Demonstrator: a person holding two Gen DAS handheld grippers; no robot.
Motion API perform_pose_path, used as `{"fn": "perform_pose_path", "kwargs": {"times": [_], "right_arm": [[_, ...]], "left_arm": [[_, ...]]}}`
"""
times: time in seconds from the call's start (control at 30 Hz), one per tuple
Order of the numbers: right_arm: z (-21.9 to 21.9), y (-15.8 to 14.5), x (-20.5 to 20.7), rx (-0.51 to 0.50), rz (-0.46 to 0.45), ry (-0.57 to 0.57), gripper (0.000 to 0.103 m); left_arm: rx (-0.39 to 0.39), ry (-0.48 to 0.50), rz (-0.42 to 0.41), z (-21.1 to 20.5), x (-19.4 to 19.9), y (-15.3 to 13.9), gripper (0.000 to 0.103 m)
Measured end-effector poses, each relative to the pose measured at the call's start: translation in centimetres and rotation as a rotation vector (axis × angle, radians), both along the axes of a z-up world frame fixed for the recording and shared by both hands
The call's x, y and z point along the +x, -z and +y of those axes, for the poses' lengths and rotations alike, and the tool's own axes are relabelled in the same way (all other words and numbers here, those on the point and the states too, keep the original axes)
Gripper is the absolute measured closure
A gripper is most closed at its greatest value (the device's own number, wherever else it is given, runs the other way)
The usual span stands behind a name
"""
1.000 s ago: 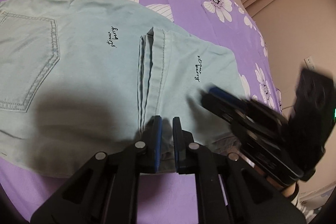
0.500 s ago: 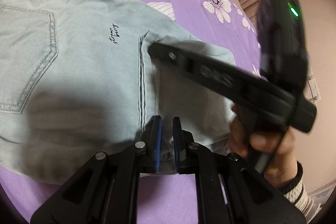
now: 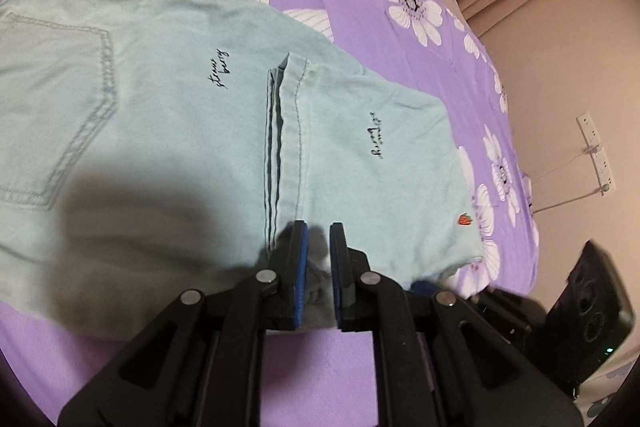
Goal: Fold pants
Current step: 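Grasp the waistband with the left tool and lift it toward the hems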
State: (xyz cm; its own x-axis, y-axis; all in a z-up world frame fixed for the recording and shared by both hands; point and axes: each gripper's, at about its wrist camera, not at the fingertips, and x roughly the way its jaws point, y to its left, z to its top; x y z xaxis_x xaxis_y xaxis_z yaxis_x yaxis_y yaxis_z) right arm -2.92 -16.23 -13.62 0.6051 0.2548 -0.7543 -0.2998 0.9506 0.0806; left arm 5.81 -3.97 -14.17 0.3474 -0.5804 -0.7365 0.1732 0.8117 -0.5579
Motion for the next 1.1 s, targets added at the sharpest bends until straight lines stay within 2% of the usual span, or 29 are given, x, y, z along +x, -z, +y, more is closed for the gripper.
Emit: {"fn": "perform_pose_path", "kwargs": {"times": [0.03, 0.1, 0.23, 0.43, 0.53, 0.63, 0.93, 1.1], "right_arm": [[-0.3, -0.1, -0.2, 0.029, 0.033, 0.001, 0.088], [-0.6, -0.4, -0.7, 0.049, 0.042, 0.006, 0.088], [-0.8, -1.3, -1.9, 0.091, 0.003, 0.011, 0.088], [0.5, -2.1, -1.2, 0.182, -0.031, -0.017, 0.088], [1.7, -2.3, -0.8, 0.188, -0.034, -0.049, 0.088], [2.9, -2.2, 0.0, 0.181, -0.025, -0.078, 0.088], [4.1, -1.9, 0.8, 0.154, -0.005, -0.109, 0.088], [4.2, -1.9, 2.5, 0.186, 0.021, -0.099, 0.088]], "left_arm": [[-0.004, -0.007, -0.014, 0.6, -0.5, -0.6, 0.068], [-0.006, -0.026, -0.048, 1.9, -1.7, -1.9, 0.044], [-0.025, -0.107, -0.084, 6.5, -4.2, -3.3, 0.043], [-0.120, -0.381, -0.023, 16.2, -7.5, -1.7, 0.044], [-0.182, -0.477, 0.015, 18.9, -8.0, -0.5, 0.045], [-0.248, -0.529, 0.037, 20.5, -7.6, 0.3, 0.045], [-0.313, -0.622, -0.019, 22.9, -5.7, 1.2, 0.044], [-0.280, -0.641, -0.050, 23.7, -3.3, 0.7, 0.044]]}}
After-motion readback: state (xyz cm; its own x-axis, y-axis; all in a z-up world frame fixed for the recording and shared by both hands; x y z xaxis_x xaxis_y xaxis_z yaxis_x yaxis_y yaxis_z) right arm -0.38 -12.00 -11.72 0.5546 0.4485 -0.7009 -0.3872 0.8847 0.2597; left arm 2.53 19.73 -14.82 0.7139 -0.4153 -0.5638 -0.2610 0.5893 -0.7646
